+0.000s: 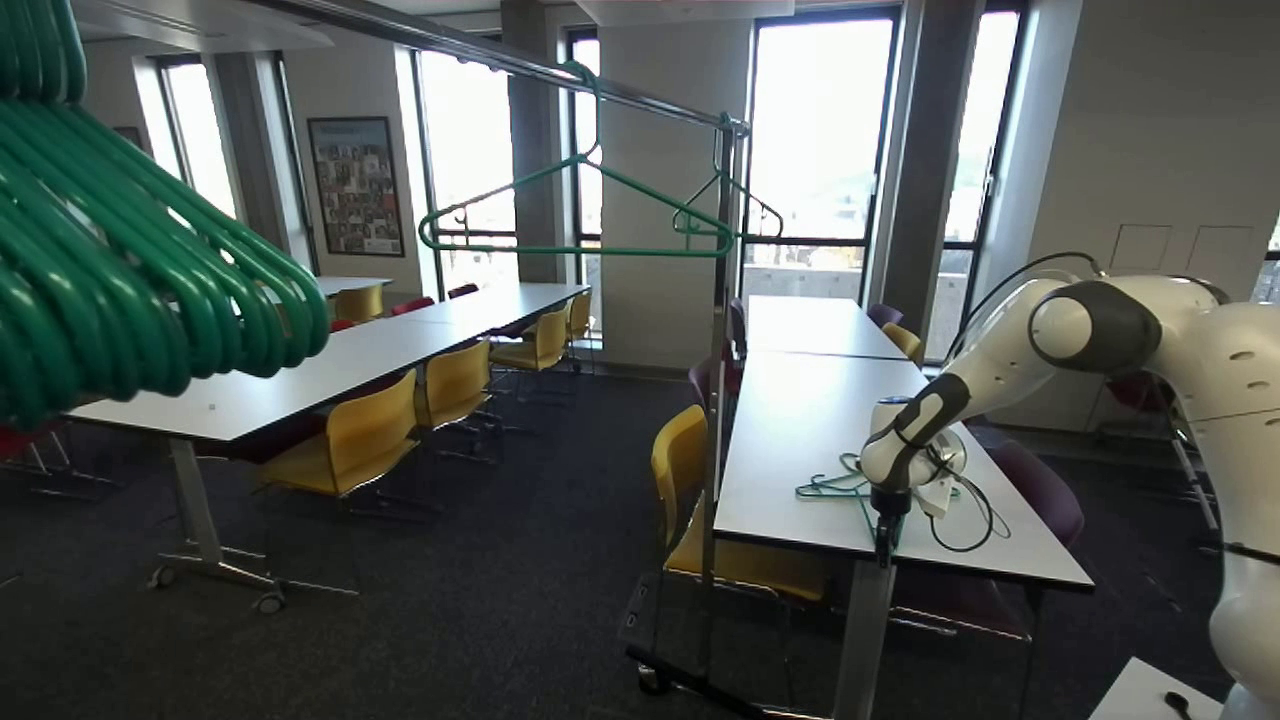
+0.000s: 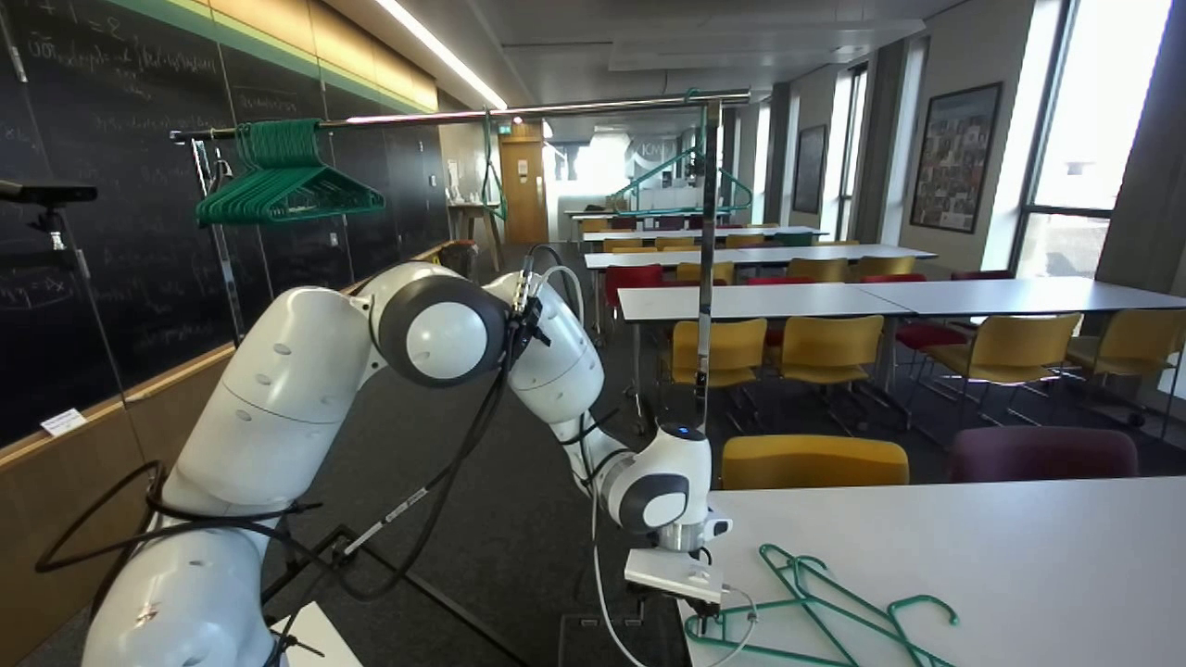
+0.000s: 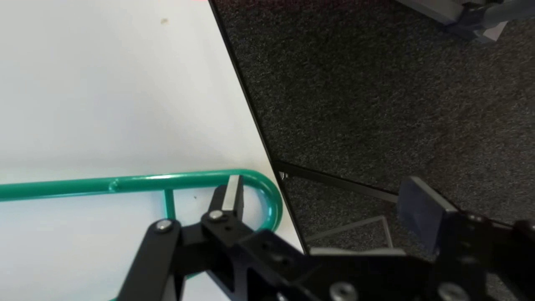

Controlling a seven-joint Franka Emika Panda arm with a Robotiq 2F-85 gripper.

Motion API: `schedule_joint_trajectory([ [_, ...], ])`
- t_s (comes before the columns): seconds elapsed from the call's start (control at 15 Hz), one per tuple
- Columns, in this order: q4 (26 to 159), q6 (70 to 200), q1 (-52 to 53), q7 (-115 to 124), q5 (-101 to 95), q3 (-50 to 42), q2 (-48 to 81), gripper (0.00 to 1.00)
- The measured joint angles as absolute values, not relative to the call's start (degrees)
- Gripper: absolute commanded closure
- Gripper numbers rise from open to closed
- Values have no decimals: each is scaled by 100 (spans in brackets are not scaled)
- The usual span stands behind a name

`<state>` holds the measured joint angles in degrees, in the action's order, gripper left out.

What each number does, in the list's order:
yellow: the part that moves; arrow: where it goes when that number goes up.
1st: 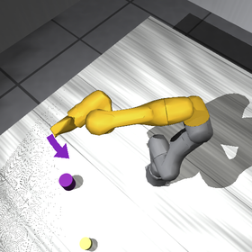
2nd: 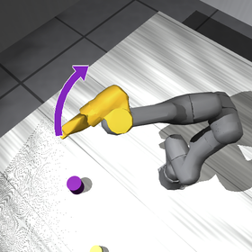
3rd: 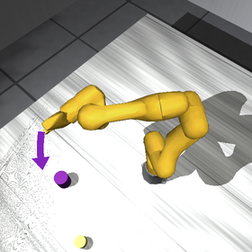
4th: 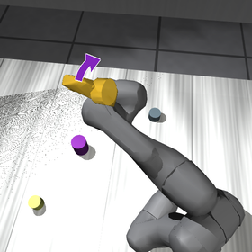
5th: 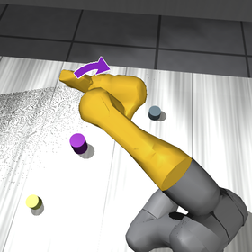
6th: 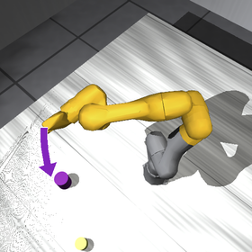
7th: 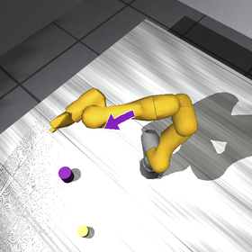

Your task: Pick up one hanger from the table and put it on the right side of the railing

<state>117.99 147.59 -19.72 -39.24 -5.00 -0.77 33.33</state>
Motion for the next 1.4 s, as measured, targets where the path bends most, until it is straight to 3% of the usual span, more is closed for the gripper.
schedule_joint_trajectory([
  [1.4,11759,15352,-1956,-3923,-498,-83,3539,0],
])
